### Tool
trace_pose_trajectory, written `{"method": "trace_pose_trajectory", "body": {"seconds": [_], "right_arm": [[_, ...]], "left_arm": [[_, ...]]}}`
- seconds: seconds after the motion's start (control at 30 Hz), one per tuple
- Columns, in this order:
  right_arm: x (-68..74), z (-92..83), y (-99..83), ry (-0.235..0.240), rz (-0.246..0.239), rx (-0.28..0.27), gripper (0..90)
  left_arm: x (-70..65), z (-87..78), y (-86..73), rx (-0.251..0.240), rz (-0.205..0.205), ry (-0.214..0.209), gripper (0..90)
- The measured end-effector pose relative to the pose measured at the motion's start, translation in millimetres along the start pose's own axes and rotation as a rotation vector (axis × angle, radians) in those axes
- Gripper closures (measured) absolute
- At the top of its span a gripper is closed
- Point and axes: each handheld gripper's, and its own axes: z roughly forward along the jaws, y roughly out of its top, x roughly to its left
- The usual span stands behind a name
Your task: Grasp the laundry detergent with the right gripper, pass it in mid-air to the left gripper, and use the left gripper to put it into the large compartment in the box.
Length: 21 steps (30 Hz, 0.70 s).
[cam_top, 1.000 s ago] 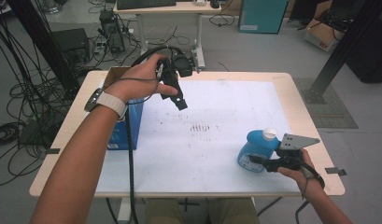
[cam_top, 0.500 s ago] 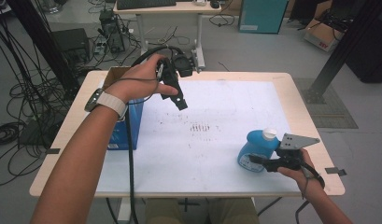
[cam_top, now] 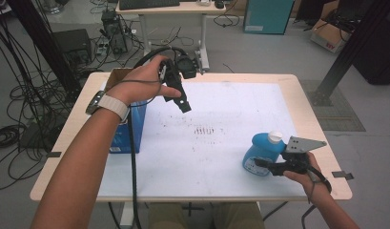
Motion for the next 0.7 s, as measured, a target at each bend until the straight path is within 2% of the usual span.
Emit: {"method": "trace_pose_trajectory", "body": {"seconds": [0.37, 0.4, 0.43, 0.7], "right_arm": [[-0.5, 0.1, -0.2, 0.002, -0.001, -0.002, 42.3], [-0.5, 0.1, -0.2, 0.002, -0.001, -0.002, 42.3], [-0.5, 0.1, -0.3, 0.002, 0.0, -0.003, 42.3], [-0.7, 0.1, -0.2, 0.003, -0.001, -0.003, 42.3]], "left_arm": [[-0.3, -0.3, -0.2, 0.003, 0.0, 0.001, 8.6], [0.5, -0.8, 0.3, 0.011, 0.01, 0.0, 8.6], [-0.2, -0.6, 0.2, 0.009, 0.0, -0.003, 8.6], [-0.5, -0.4, 0.2, 0.004, -0.001, 0.002, 8.6]]}}
